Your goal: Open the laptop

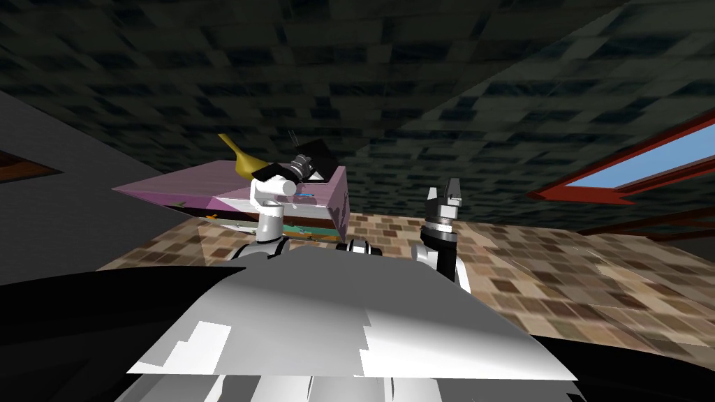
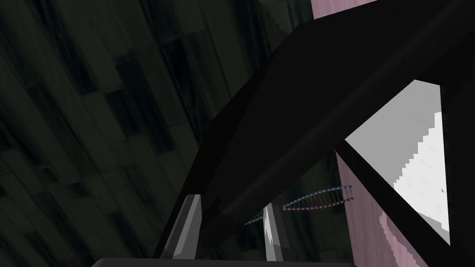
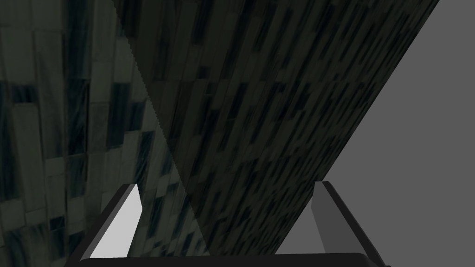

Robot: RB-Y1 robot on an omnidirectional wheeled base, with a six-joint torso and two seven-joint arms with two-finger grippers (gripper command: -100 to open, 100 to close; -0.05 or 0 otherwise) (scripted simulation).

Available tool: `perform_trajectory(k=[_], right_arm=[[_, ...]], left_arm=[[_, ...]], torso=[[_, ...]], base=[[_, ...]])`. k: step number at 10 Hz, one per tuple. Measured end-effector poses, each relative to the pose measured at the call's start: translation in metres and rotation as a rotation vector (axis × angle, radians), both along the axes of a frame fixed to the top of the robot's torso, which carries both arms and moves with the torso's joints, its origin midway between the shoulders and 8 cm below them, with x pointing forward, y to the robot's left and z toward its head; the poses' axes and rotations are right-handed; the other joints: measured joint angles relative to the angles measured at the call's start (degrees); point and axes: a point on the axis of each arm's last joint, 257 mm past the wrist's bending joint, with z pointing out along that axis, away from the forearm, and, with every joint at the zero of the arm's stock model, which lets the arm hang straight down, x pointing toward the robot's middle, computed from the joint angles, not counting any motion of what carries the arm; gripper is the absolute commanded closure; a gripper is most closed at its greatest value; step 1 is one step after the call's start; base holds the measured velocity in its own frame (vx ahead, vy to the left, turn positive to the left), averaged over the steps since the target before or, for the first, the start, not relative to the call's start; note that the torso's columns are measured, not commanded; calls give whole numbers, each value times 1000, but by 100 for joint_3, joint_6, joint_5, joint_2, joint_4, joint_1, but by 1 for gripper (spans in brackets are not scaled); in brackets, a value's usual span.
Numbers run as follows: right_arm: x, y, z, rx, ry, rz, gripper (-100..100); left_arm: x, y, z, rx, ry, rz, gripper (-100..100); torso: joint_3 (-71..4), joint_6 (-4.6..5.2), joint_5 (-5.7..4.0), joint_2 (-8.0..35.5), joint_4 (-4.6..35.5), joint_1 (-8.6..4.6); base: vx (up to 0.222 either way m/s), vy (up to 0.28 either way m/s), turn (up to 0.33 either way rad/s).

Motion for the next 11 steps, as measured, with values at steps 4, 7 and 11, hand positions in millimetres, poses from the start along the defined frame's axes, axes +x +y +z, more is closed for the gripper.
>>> perform_trajectory(k=[4, 7, 11], right_arm=[[0, 0, 0, 0, 0, 0, 0], [0, 0, 0, 0, 0, 0, 0], [0, 0, 0, 0, 0, 0, 0]], left_arm=[[10, -1, -15, -178, -1, -9, 100], [16, -2, -25, -304, -3, -14, 100], [17, -2, -27, -394, -5, -20, -100]], torso=[[5, -6, 2, 9, 7, 13], [8, -2, -4, 13, 9, -1], [2, -1, -7, 2, 5, -12]], base=[[-15, 62, 20], [-16, 50, 19], [10, 9, 27]])
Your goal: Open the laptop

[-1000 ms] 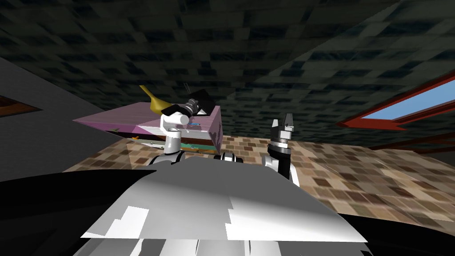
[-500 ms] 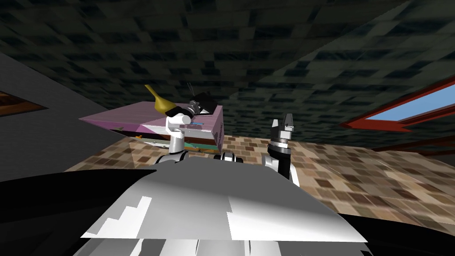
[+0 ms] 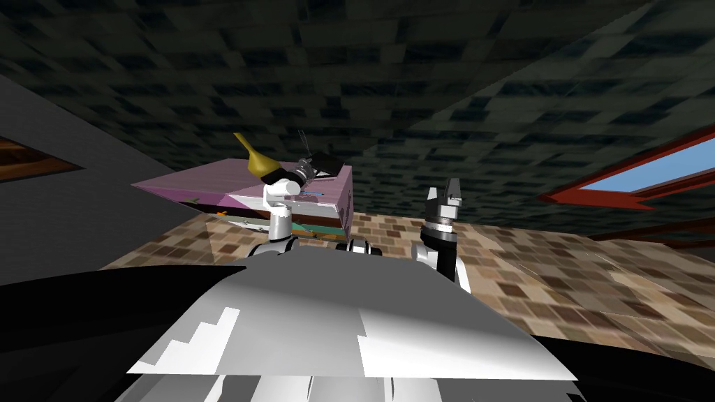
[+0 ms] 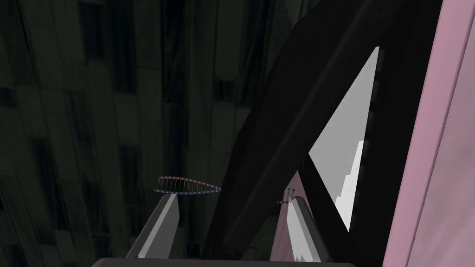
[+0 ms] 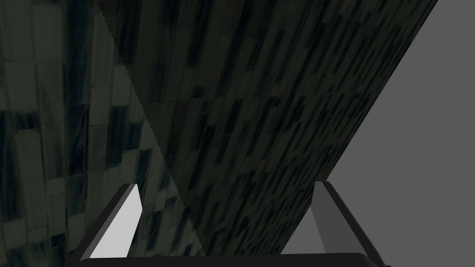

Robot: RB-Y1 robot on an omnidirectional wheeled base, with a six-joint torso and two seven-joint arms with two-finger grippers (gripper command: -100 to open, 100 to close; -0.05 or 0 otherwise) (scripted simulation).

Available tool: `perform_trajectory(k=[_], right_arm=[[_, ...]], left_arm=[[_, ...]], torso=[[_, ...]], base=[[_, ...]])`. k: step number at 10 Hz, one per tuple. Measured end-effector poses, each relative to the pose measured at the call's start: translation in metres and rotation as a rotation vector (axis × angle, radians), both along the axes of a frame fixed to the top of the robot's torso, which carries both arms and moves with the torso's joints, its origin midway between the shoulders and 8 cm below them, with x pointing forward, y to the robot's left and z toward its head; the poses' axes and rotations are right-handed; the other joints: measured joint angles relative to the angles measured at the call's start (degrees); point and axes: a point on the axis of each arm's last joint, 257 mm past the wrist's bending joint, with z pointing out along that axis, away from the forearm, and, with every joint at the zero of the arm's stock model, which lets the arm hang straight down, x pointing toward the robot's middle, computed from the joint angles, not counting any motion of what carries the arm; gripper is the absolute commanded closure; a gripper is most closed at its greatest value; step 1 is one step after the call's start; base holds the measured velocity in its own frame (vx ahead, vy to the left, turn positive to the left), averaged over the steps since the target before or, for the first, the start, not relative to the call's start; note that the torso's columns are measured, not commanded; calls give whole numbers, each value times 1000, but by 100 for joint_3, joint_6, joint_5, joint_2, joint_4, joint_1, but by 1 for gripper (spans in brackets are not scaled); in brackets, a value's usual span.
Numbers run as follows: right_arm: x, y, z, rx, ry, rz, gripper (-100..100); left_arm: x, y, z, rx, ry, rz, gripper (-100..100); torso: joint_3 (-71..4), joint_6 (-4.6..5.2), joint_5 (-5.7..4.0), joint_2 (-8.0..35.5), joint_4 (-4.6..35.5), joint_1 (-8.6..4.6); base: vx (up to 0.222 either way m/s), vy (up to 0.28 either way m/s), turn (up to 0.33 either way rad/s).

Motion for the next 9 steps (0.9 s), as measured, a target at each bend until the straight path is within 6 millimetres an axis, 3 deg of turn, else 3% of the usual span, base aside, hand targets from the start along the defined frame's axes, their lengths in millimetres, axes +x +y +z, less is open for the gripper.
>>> perform_trajectory(k=[8, 9], right_arm=[[0, 0, 0, 0, 0, 0, 0], [0, 0, 0, 0, 0, 0, 0]], left_arm=[[-21, 3, 42, -6, 7, -25, -100], [-22, 3, 41, -6, 10, -26, 0]], torso=[[8, -1, 3, 11, 6, 12], [6, 3, 5, 10, 1, 16]], base=[[37, -18, 27], [0, 0, 0]])
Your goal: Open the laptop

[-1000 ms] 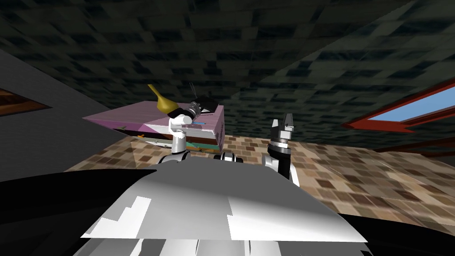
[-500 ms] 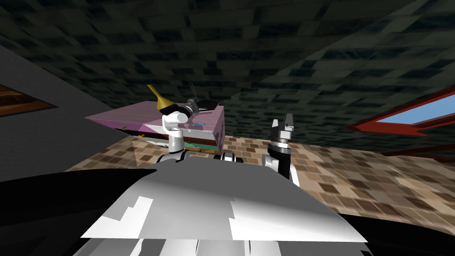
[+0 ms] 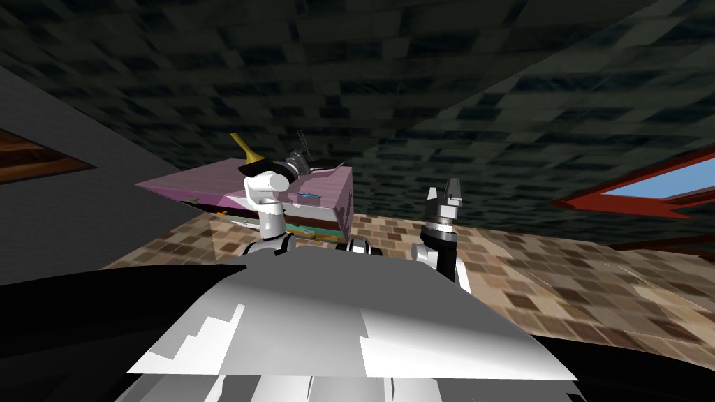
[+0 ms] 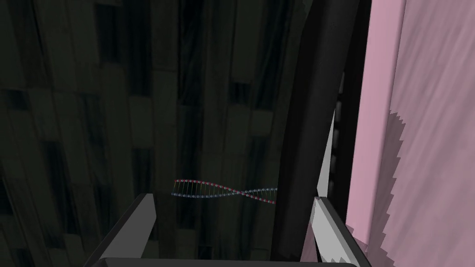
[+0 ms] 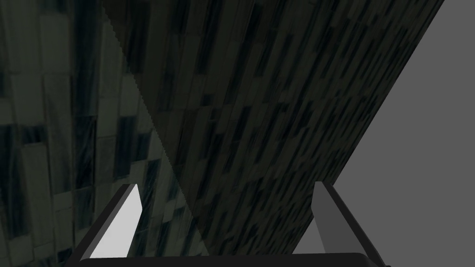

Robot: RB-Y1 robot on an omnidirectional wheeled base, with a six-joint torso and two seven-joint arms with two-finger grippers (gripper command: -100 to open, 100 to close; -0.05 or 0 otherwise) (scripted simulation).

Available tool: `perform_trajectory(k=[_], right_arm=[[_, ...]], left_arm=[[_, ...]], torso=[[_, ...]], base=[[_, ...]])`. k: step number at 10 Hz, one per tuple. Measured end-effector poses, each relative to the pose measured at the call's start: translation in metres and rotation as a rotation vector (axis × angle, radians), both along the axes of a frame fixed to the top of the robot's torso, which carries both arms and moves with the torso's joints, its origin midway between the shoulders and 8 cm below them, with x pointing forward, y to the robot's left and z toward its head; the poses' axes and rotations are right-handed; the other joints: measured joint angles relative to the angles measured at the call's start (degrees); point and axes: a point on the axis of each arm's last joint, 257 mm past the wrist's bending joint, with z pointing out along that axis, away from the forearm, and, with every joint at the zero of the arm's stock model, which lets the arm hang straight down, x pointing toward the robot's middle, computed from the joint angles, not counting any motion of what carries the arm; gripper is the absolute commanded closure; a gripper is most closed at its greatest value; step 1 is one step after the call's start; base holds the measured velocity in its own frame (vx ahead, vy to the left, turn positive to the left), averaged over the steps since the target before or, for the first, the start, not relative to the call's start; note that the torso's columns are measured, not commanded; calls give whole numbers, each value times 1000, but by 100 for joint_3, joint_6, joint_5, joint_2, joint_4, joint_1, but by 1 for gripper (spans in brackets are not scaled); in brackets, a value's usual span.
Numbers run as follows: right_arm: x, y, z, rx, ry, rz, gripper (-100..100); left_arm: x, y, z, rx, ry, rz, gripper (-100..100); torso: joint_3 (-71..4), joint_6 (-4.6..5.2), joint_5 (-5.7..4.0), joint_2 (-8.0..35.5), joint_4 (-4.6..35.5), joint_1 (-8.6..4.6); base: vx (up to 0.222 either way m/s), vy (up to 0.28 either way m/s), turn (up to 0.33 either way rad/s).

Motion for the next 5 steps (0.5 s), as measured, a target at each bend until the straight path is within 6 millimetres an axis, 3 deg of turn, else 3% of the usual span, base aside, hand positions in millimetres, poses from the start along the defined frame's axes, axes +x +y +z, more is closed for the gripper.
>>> perform_trajectory(k=[5], right_arm=[[0, 0, 0, 0, 0, 0, 0]], left_arm=[[0, 0, -1, 0, 2, 0, 0]], torso=[[-9, -3, 5, -14, -9, 5]], base=[[0, 0, 0]])
